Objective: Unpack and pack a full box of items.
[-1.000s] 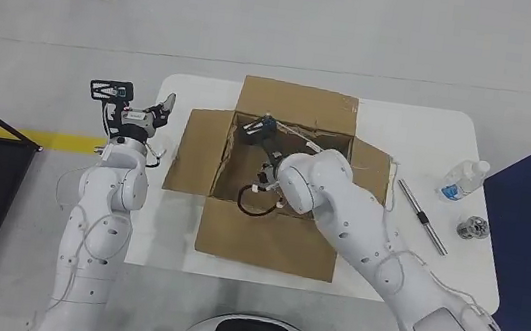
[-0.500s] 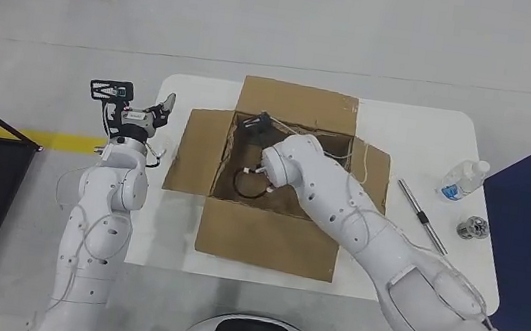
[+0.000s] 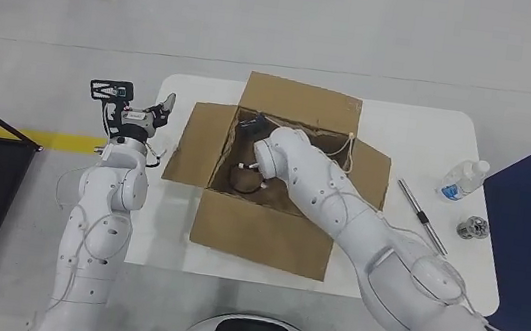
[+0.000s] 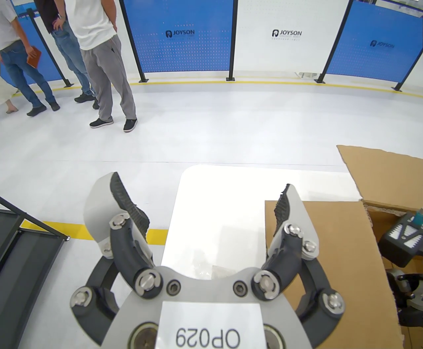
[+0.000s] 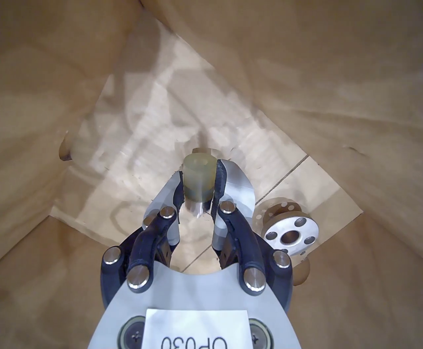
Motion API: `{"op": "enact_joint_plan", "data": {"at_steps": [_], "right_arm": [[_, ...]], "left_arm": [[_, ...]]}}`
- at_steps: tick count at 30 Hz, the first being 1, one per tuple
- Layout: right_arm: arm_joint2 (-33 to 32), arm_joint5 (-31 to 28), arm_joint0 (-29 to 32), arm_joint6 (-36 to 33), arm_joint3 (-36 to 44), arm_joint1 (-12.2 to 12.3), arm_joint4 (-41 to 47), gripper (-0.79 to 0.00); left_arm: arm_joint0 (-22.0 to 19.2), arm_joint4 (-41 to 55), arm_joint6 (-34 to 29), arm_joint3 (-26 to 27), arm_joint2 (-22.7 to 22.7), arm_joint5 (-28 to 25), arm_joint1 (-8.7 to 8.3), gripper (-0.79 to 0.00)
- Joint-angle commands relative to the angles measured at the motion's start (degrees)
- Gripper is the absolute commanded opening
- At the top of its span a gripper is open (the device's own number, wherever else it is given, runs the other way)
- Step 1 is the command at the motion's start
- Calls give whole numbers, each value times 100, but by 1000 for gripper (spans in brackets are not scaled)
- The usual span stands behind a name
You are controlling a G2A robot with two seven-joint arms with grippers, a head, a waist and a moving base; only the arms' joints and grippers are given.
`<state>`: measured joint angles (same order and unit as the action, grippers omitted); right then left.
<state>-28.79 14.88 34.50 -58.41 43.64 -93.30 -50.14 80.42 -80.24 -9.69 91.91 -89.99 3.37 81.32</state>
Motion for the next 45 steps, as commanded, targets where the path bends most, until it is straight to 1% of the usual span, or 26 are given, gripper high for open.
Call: {"op": "enact_joint_plan", "data": {"at_steps": [1, 3, 5, 8, 11, 12, 14, 16, 18, 19, 20, 22, 26, 29, 30, 31, 33, 35, 36, 38, 39, 40, 42, 45], "right_arm": [[-29, -24, -4, 47, -32, -26, 20, -566], [-100, -88, 20, 92, -37, -25, 83, -508], [-245, -276, 47, 143, 29, 12, 223, -496], [-470, -494, 153, 214, 306, 130, 275, -489], [-931, -586, 522, 203, 1238, 436, 92, -483], [-1128, -589, 738, 137, 1733, 566, -24, -483], [-1678, -574, 1365, -85, 3061, 879, -379, -480], [-2423, -669, 2301, -495, 4869, 1213, -806, -474], [-3264, -989, 3447, -813, 6772, 1488, -1074, -459], [-3667, -1196, 4007, -920, 7541, 1589, -1092, -459], [-4067, -1408, 4508, -914, 8228, 1665, -1003, -453], [-4811, -1852, 5364, -764, 9100, 1770, -689, -446], [-6276, -2739, 6310, 444, 9100, 1865, 44, -434], [-7281, -2944, 7057, 1224, 9100, 1882, 529, -428], [-7595, -2873, 7295, 1402, 9100, 1878, 686, -425], [-7870, -2768, 7504, 1545, 9100, 1871, 837, -422], [-8359, -2371, 7871, 1659, 9100, 1849, 1179, -416], [-8773, -1827, 8111, 1644, 8990, 1825, 1511, -403], [-8919, -1714, 8150, 1628, 8873, 1821, 1689, -360], [-9222, -1471, 8151, 1592, 8404, 1821, 2028, -123], [-9347, -1319, 8108, 1557, 8205, 1827, 2110, -77], [-9438, -1134, 8054, 1496, 7977, 1835, 2159, 0], [-9555, -778, 7879, 1360, 7601, 1863, 2137, 0], [-9544, 24, 7483, 1093, 7055, 1930, 1632, 0]], "left_arm": [[0, 0, 0, 0, 0, 0, 0, 0], [0, 0, 0, 0, 0, 0, 0, 0], [0, 0, 0, 0, 0, 0, 0, 0], [0, 0, 0, 0, 0, 0, 0, 0], [0, 0, 0, 0, 0, 0, 0, 0], [0, 0, 0, 0, 0, 0, 0, 0], [0, 0, 0, 0, 0, 0, 0, 0], [0, 0, 0, 0, 0, 0, 0, 0], [0, 0, 0, 0, 0, 0, 0, 0], [0, 0, 0, 0, 0, 0, 0, 0], [0, 0, 0, 0, 0, 0, 0, 0], [0, 0, 0, 0, 0, 0, 0, 0], [0, 0, 0, 0, 0, 0, 0, 0], [0, 0, 0, 0, 0, 0, 0, 0], [0, 0, 0, 0, 0, 0, 0, 0], [0, 0, 0, 0, 0, 0, 0, 0], [0, 0, 0, 0, 0, 0, 0, 0], [0, 0, 0, 0, 0, 0, 0, 0], [0, 0, 0, 0, 0, 0, 0, 0], [0, 0, 0, 0, 0, 0, 0, 0], [0, 0, 0, 0, 0, 0, 0, 0], [0, 0, 0, 0, 0, 0, 0, 0], [0, 0, 0, 0, 0, 0, 0, 0], [0, 0, 0, 0, 0, 0, 0, 0]]}}
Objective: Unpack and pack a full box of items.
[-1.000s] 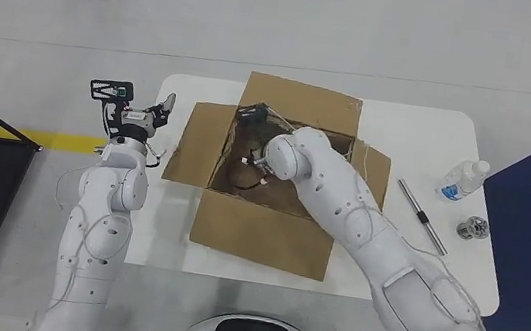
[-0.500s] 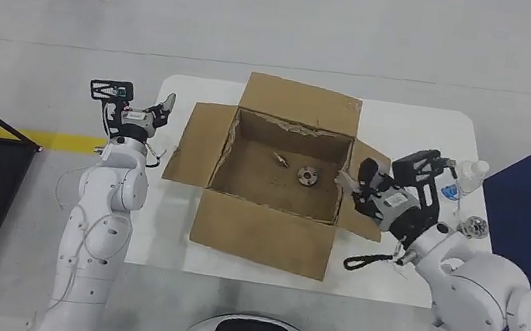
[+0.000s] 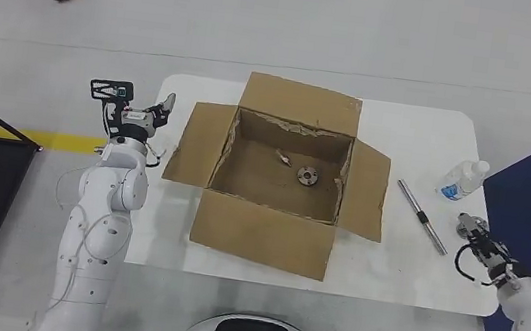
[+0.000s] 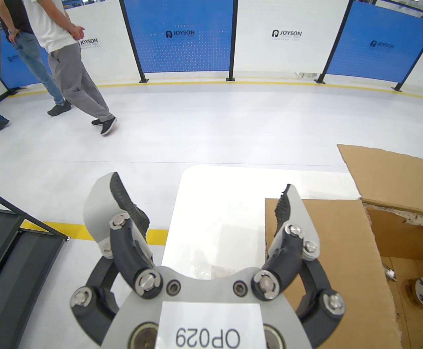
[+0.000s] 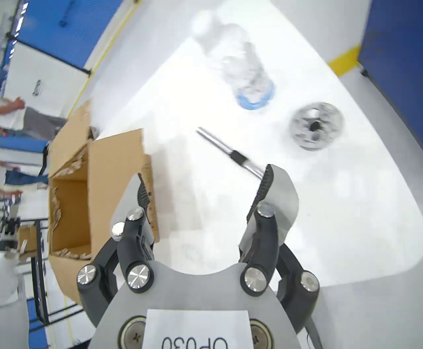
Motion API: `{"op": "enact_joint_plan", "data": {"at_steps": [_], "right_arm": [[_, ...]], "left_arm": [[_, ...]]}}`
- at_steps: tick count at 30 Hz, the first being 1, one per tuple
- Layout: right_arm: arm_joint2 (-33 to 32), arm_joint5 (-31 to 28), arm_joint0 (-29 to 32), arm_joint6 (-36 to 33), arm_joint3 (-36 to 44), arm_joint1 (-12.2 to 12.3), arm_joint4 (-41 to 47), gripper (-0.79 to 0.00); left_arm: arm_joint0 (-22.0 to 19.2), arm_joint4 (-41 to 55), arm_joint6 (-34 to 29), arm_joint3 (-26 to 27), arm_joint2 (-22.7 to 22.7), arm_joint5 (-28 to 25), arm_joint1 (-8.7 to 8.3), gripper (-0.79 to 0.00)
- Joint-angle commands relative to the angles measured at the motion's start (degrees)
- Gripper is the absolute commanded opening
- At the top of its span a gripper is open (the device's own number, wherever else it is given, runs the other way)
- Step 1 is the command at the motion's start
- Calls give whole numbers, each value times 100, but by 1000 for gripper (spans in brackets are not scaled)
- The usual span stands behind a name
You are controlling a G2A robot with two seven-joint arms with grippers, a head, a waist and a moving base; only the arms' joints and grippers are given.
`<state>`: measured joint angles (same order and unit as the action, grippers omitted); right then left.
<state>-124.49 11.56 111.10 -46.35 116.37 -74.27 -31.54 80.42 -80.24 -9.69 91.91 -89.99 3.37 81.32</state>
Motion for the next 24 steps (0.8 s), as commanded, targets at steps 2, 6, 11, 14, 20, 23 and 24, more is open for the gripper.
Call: {"op": "enact_joint_plan", "data": {"at_steps": [2, 6, 11, 14, 20, 23, 24], "right_arm": [[101, 916, -530, -345, -604, 89, -717, 0], [555, 1884, -1481, -901, -1511, 242, -2111, 0], [869, 1894, -2444, -1314, -2505, 366, -2734, 0], [877, 1774, -2728, -1346, -2831, 406, -2773, 0], [886, 1597, -3124, -1382, -3371, 467, -2760, 0], [999, 1599, -3287, -1464, -3598, 492, -2901, -77], [1024, 1598, -3337, -1476, -3653, 498, -2921, -95]], "left_arm": [[0, 0, 0, 0, 0, 0, 0, 0], [0, 0, 0, 0, 0, 0, 0, 0], [0, 0, 0, 0, 0, 0, 0, 0], [0, 0, 0, 0, 0, 0, 0, 0], [0, 0, 0, 0, 0, 0, 0, 0], [0, 0, 0, 0, 0, 0, 0, 0], [0, 0, 0, 0, 0, 0, 0, 0]]}}
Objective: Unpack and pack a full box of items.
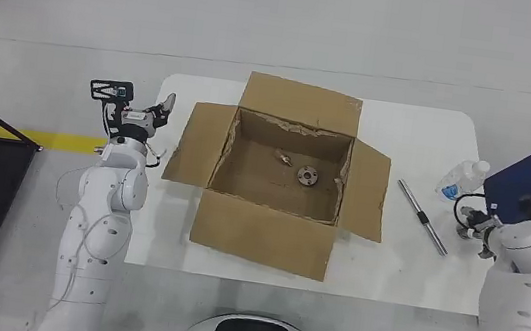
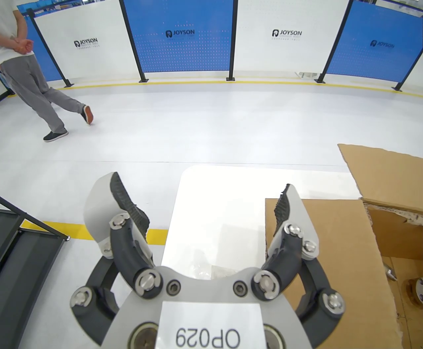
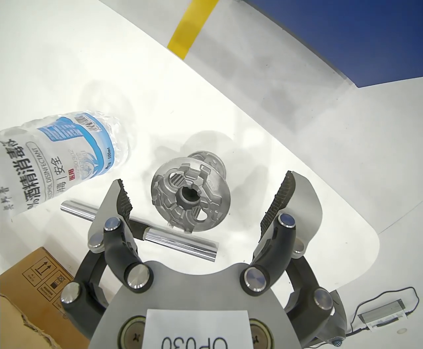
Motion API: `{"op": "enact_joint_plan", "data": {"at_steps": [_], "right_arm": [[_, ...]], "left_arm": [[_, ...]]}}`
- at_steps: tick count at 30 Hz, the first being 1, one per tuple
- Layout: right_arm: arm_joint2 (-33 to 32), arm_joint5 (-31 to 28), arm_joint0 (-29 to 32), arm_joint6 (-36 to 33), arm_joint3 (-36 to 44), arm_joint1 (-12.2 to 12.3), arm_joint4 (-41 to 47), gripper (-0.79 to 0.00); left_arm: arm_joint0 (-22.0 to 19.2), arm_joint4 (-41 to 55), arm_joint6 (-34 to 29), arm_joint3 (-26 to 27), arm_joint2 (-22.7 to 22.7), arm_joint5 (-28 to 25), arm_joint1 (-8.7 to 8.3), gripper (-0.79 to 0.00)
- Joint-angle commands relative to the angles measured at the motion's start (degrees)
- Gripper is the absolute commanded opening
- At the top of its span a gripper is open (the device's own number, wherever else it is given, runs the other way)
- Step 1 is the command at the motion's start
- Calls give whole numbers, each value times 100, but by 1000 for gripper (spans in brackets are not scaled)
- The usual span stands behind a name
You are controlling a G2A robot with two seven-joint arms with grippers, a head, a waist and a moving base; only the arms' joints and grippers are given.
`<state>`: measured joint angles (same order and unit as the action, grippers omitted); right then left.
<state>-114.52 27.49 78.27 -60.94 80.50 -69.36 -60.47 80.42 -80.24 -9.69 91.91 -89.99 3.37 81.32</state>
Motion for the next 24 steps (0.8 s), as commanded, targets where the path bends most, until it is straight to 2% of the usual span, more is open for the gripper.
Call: {"op": "enact_joint_plan", "data": {"at_steps": [1, 3, 4, 8, 10, 11, 18, 21, 24], "right_arm": [[39, -6, -86, -19, -112, 12, -27, -114], [59, -6, -122, -24, -203, 25, -71, -243], [65, -2, -141, -29, -230, 31, -88, -403], [-11, 9, -115, -35, -255, 58, -91, -591], [-68, 18, -43, -26, -187, 64, -43, -760], [-93, 29, 3, -17, -138, 66, -27, -785], [-440, 281, 580, 219, 676, 30, 434, -785], [-814, 410, 1060, 498, 1497, -45, 1142, -785], [-1203, 261, 1810, 888, 2612, -181, 2133, -785]], "left_arm": [[0, 0, 0, 0, 0, 0, 0, 0], [0, 0, 0, 0, 0, 0, 0, 0], [0, 0, 0, 0, 0, 0, 0, 0], [0, 0, 0, 0, 0, 0, 0, 0], [0, 0, 0, 0, 0, 0, 0, 0], [0, 0, 0, 0, 0, 0, 0, 0], [0, 0, 0, 0, 0, 0, 0, 0], [0, 0, 0, 0, 0, 0, 0, 0], [0, 0, 0, 0, 0, 0, 0, 0]]}}
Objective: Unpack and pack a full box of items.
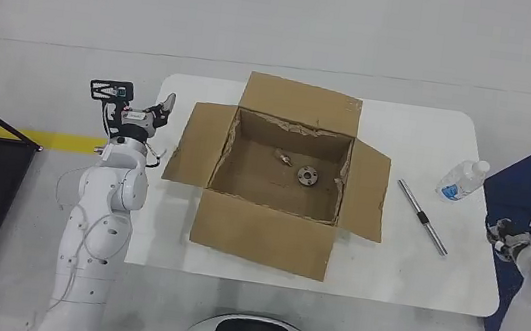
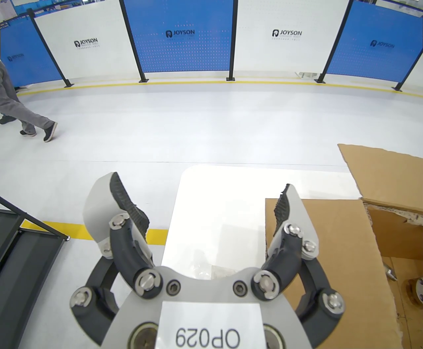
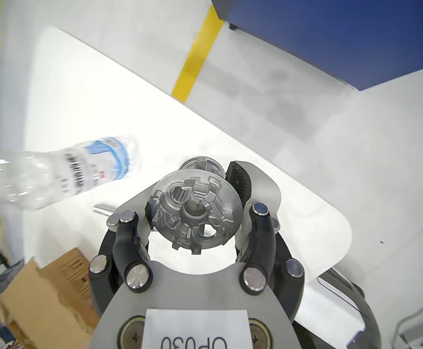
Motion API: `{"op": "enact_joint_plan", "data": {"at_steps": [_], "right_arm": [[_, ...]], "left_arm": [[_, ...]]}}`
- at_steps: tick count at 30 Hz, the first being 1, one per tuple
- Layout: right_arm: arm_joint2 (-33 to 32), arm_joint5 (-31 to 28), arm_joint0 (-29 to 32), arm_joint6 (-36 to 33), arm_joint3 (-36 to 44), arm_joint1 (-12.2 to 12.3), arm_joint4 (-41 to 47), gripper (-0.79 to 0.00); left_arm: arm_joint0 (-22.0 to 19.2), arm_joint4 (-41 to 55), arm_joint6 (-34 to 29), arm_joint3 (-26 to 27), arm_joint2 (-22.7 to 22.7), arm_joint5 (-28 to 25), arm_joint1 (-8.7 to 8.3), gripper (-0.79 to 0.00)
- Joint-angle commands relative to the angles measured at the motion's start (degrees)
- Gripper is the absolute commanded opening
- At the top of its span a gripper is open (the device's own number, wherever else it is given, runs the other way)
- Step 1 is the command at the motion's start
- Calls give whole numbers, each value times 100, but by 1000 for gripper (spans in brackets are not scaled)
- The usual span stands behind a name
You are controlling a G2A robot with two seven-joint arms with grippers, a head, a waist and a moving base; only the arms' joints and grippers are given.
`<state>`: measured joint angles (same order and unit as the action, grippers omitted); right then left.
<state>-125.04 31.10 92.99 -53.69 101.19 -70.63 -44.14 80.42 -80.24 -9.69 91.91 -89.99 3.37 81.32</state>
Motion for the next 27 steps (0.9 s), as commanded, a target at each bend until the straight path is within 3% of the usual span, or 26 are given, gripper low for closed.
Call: {"op": "enact_joint_plan", "data": {"at_steps": [1, 6, 9, 12, 15, 19, 22, 27], "right_arm": [[-277, -248, 643, 316, 927, -115, 910, -785], [-619, -1254, 1982, 1094, 2384, -380, 2329, -785], [-593, -2082, 2403, 1142, 3003, -429, 2612, -785], [-357, -3139, 2449, 911, 3346, -388, 2490, -785], [165, -3957, 2005, 548, 3346, -277, 1914, -785], [1535, -4267, 886, -250, 3346, -123, 845, -785], [2806, -4005, -65, -1010, 3346, -63, 42, -785], [4848, -2988, -1297, -2075, 3173, -97, -1497, -785]], "left_arm": [[0, 0, 0, 0, 0, 0, 0, 0], [0, 0, 0, 0, 0, 0, 0, 0], [0, 0, 0, 0, 0, 0, 0, 0], [0, 0, 0, 0, 0, 0, 0, 0], [0, 0, 0, 0, 0, 0, 0, 0], [0, 0, 0, 0, 0, 0, 0, 0], [0, 0, 0, 0, 0, 0, 0, 0], [0, 0, 0, 0, 0, 0, 0, 0]]}}
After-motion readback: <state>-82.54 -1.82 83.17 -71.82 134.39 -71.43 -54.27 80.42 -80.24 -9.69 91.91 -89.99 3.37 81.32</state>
